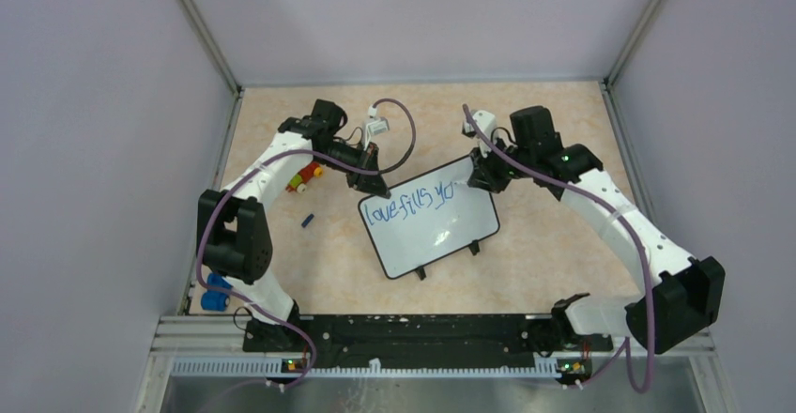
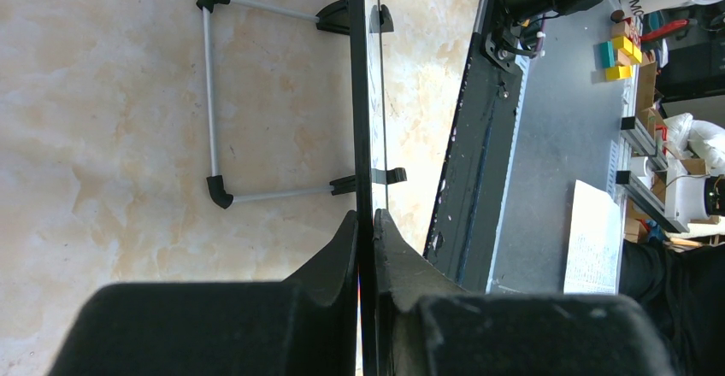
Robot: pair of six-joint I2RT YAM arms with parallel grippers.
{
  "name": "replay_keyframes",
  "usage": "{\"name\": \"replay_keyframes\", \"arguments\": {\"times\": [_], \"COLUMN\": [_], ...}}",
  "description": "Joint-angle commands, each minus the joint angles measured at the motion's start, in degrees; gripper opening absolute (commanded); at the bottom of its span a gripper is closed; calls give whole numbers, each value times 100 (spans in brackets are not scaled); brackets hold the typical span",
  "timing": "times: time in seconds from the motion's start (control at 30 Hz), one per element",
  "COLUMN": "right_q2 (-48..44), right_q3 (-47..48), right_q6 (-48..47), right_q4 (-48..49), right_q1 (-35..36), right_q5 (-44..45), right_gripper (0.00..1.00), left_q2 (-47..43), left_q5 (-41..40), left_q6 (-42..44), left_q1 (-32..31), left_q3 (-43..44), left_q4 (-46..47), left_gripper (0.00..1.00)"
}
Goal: Write a sentence on the whiteboard
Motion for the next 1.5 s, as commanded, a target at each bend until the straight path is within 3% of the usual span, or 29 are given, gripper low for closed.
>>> {"name": "replay_keyframes", "arguments": {"times": [0.0, 0.77, 1.47], "right_q2": [-81, 83, -39], "right_q3": [138, 89, -400], "right_q6": [-35, -124, -281], "right_q4": [113, 205, 60], "right_q1": [-51, -75, -103], "right_q5": [-1, 437, 280], "right_gripper": [0, 0, 0], "left_q2": [-82, -20, 29], "left_q5": [195, 207, 222], "left_q6": [224, 214, 217], "left_q1": [-73, -69, -74], "left_q3": [64, 98, 133], "left_q4": [-62, -68, -77], "left_gripper": [0, 0, 0]}}
